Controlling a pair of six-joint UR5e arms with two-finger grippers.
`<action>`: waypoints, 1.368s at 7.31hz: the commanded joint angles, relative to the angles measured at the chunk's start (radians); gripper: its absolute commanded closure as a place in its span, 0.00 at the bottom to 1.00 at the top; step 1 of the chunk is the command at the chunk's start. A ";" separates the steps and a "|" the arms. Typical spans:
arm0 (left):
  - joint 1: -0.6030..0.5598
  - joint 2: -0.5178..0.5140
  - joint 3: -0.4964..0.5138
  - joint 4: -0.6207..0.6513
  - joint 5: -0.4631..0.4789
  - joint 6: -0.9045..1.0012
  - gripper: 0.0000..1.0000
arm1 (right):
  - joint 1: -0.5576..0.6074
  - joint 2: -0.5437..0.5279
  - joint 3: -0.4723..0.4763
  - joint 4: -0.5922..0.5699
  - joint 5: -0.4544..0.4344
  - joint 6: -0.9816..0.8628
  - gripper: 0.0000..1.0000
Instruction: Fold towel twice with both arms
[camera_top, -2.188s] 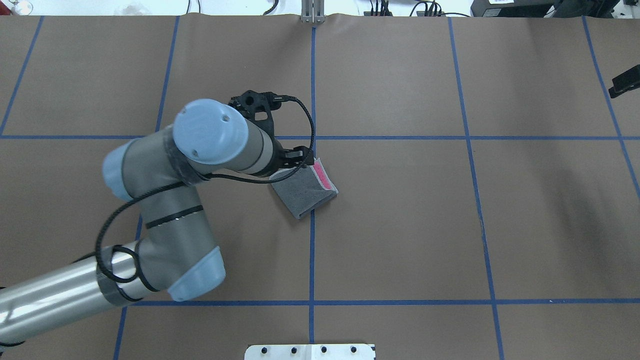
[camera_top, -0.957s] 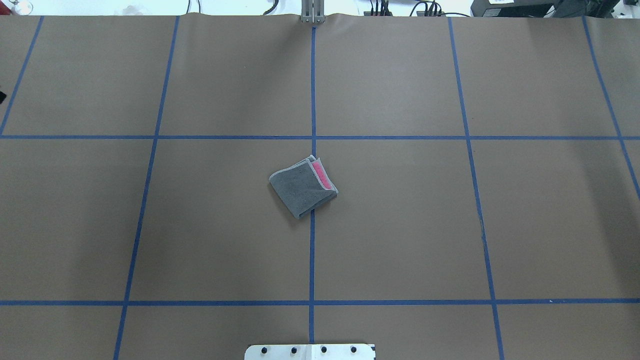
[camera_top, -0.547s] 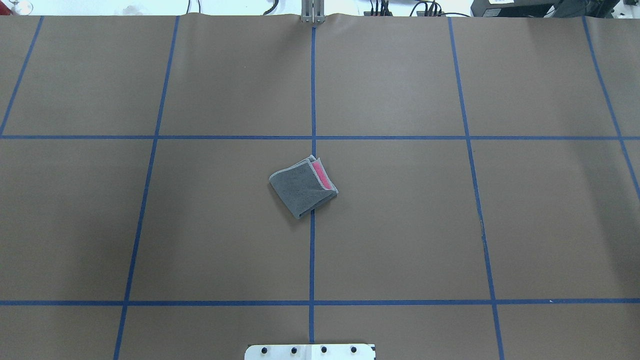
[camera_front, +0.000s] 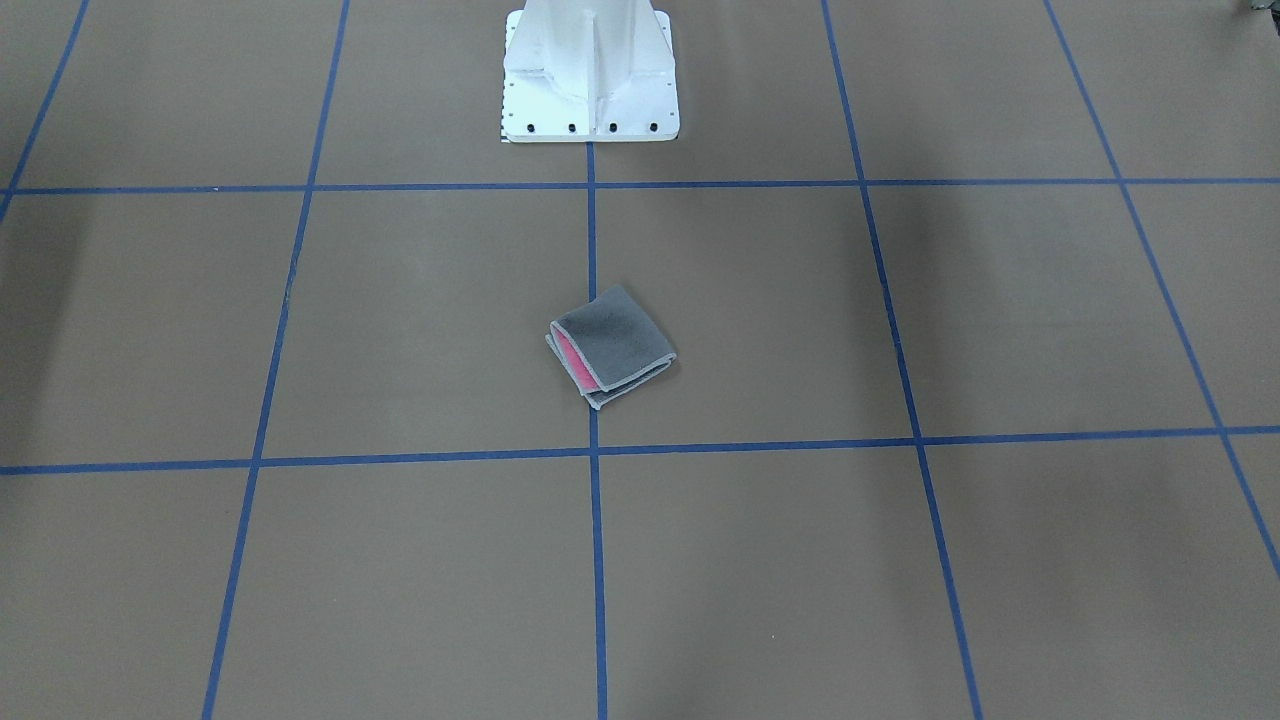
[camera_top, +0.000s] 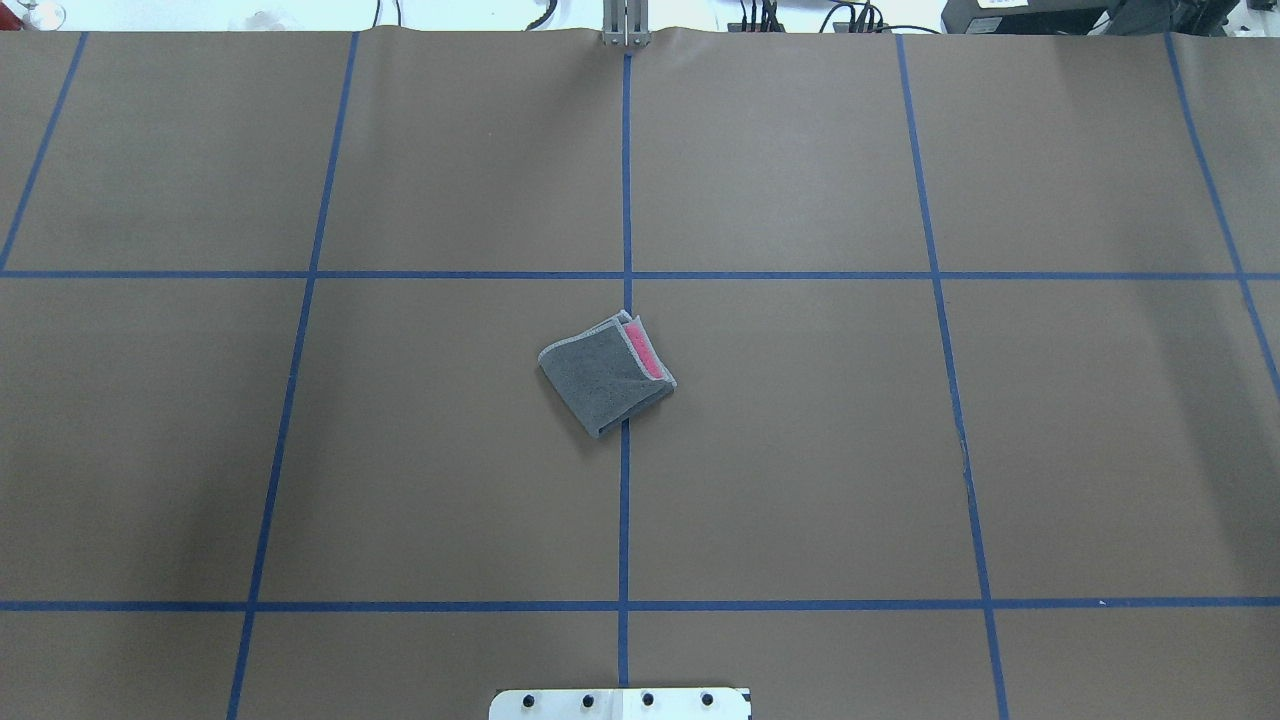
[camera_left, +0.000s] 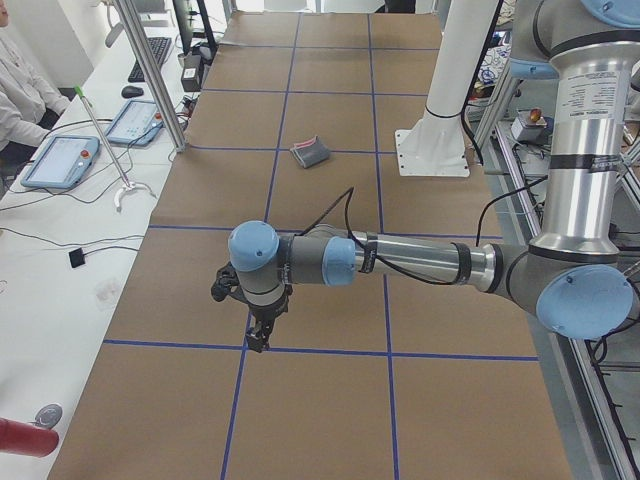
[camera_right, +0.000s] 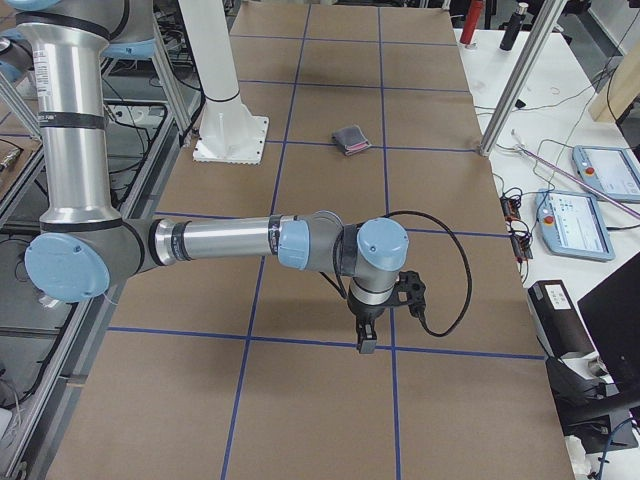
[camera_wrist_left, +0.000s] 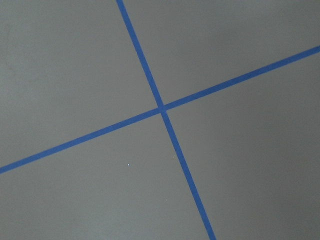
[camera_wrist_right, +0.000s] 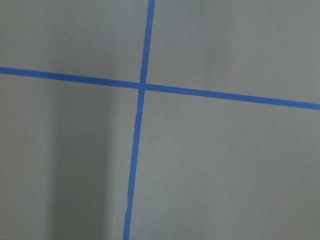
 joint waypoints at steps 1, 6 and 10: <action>-0.009 0.057 -0.014 -0.052 0.004 -0.002 0.00 | -0.002 -0.011 -0.009 0.034 -0.001 0.001 0.00; -0.011 0.080 -0.015 -0.054 0.013 -0.007 0.00 | -0.002 -0.012 -0.009 0.034 -0.001 0.001 0.00; -0.009 0.078 -0.018 -0.055 0.015 -0.005 0.00 | -0.002 -0.012 -0.015 0.034 -0.003 0.001 0.00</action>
